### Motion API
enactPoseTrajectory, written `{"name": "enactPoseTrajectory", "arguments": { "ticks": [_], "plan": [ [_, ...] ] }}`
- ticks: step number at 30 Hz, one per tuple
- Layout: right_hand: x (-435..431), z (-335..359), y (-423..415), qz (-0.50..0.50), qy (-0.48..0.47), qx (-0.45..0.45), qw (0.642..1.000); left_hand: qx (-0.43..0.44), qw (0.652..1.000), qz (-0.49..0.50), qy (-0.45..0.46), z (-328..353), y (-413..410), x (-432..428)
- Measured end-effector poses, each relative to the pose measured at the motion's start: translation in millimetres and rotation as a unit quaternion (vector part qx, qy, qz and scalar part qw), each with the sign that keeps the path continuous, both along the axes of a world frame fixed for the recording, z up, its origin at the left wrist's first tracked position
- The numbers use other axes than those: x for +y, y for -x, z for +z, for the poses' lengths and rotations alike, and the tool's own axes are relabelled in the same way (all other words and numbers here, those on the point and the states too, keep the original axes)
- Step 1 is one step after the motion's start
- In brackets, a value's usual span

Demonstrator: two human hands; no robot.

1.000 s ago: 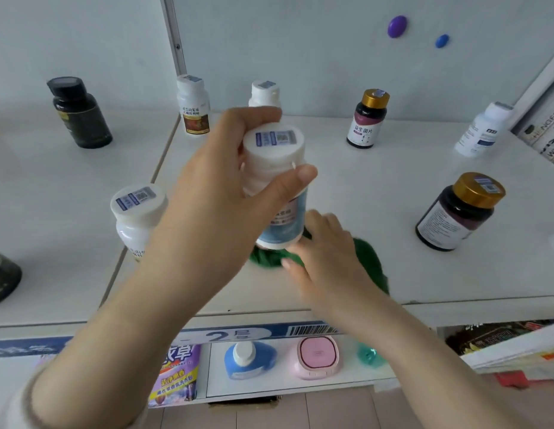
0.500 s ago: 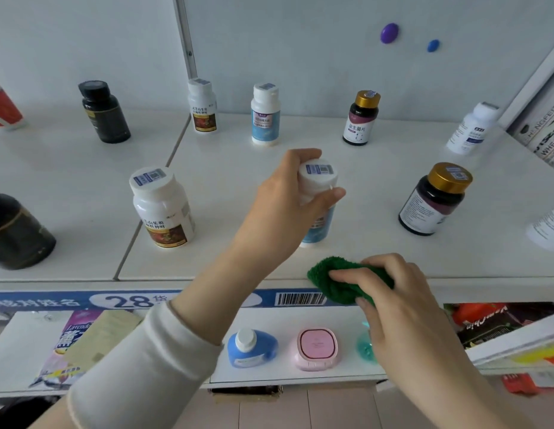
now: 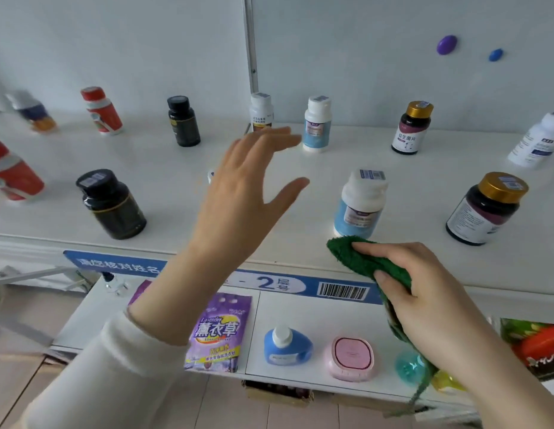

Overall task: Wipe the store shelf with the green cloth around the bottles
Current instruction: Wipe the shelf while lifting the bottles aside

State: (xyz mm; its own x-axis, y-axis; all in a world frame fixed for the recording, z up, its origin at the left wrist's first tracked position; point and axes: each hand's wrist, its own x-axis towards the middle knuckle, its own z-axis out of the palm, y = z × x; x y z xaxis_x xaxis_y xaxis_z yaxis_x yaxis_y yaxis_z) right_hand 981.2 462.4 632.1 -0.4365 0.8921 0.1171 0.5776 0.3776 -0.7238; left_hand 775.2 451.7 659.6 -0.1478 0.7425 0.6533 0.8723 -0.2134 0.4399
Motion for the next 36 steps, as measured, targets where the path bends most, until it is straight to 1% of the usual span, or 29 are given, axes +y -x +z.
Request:
{"name": "enactPoseTrajectory", "arguments": {
  "ticks": [3,5,8,10,12,14,15,17,18,19,21,22,23,24,25,27,29,31,32,34,36],
  "plan": [
    [-7.2,4.0,26.5,0.006,-0.005,0.024,1.0,-0.055,0.996,0.045,0.06,-4.2,36.0,-8.9],
    [-9.7,6.6,44.9,-0.001,-0.013,0.039,0.999,-0.124,0.987,0.037,0.092,-15.1,47.9,-10.6],
    [-7.1,6.8,69.5,-0.036,-0.006,0.063,0.997,-0.244,0.966,-0.016,0.088,-29.9,57.1,-9.7],
    [-5.1,5.2,87.6,-0.072,0.013,0.075,0.995,-0.278,0.957,-0.045,0.066,-37.5,62.8,-7.9],
    [0.2,1.3,108.7,-0.101,0.012,0.085,0.991,-0.301,0.949,-0.072,0.06,-40.2,68.4,-6.0],
    [6.2,-5.1,129.9,-0.13,-0.013,0.06,0.99,-0.3,0.947,-0.097,0.061,-38.8,75.6,-4.7],
    [8.1,-9.5,138.6,-0.143,-0.027,0.016,0.989,-0.298,0.947,-0.105,0.06,-37.0,80.1,-5.0],
    [1.2,-20.9,150.3,-0.152,-0.058,-0.117,0.98,-0.298,0.948,-0.104,0.049,-32.3,90.5,-8.2],
    [-6.7,-26.1,155.0,-0.147,-0.101,-0.163,0.97,-0.296,0.949,-0.101,0.04,-28.9,95.4,-10.8],
    [-14.4,-31.1,159.0,-0.131,-0.152,-0.184,0.962,-0.294,0.95,-0.1,0.03,-25.0,100.2,-13.6],
    [-21.4,-36.2,167.2,-0.078,-0.214,-0.173,0.958,-0.289,0.952,-0.105,0.017,-16.6,108.6,-19.9],
    [-13.5,-36.1,170.2,-0.053,-0.221,-0.171,0.959,-0.287,0.952,-0.108,0.013,-11.8,112.1,-23.0],
    [2.3,-33.8,173.7,-0.047,-0.212,-0.173,0.961,-0.285,0.952,-0.113,0.009,-6.3,115.3,-25.9],
    [24.8,-32.0,177.1,-0.055,-0.182,-0.186,0.964,-0.284,0.951,-0.12,0.004,0.0,118.7,-28.4],
    [52.9,-30.3,180.5,-0.083,-0.156,-0.209,0.962,-0.283,0.951,-0.126,0.0,7.0,122.6,-31.4],
    [105.5,-23.4,192.6,-0.136,-0.121,-0.27,0.945,-0.271,0.954,-0.126,-0.011,22.1,131.9,-37.2],
    [138.4,-21.4,215.3,-0.145,-0.097,-0.291,0.941,-0.25,0.961,-0.116,-0.025,35.7,143.1,-40.9],
    [146.1,-26.3,242.8,-0.099,-0.09,-0.289,0.948,-0.235,0.966,-0.097,-0.036,43.3,154.4,-42.9],
    [140.5,-27.7,254.3,-0.064,-0.1,-0.275,0.954,-0.235,0.967,-0.088,-0.04,44.8,159.0,-43.1],
    [116.8,-29.5,267.2,0.012,-0.137,-0.24,0.961,-0.244,0.966,-0.073,-0.041,44.8,165.1,-42.6],
    [87.6,-34.2,263.6,0.098,-0.174,-0.198,0.96,-0.257,0.964,-0.064,-0.032,42.2,167.3,-41.6]
  ]
}}
